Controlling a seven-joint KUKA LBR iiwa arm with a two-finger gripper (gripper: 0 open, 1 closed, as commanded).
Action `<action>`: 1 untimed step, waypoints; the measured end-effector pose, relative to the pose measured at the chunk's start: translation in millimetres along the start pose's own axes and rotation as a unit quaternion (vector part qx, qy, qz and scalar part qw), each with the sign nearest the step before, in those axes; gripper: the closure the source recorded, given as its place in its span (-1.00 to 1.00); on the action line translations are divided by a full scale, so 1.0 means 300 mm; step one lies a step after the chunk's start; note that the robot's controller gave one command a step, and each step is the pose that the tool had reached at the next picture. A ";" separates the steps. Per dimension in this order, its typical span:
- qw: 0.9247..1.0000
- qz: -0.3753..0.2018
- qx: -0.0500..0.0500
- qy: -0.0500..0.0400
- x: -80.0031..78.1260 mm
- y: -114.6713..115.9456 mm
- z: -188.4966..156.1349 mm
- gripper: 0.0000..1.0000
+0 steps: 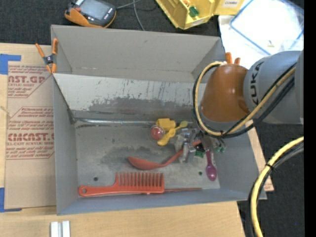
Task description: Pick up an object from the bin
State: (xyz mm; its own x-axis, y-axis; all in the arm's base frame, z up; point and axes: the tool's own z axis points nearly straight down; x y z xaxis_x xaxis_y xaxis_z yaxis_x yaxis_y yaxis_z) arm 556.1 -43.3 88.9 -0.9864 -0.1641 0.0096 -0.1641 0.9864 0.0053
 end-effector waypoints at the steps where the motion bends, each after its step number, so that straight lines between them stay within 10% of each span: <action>1: 1.000 0.000 0.001 -0.003 -0.005 -0.002 -0.160 1.00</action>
Offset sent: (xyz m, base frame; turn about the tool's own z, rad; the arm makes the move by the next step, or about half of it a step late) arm 0.0007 -0.0003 0.0496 -0.0001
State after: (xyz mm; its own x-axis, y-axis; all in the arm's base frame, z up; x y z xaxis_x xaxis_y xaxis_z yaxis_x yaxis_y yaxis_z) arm 558.1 -43.8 136.8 -0.9865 -0.1636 0.0032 -0.1636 0.9865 0.0025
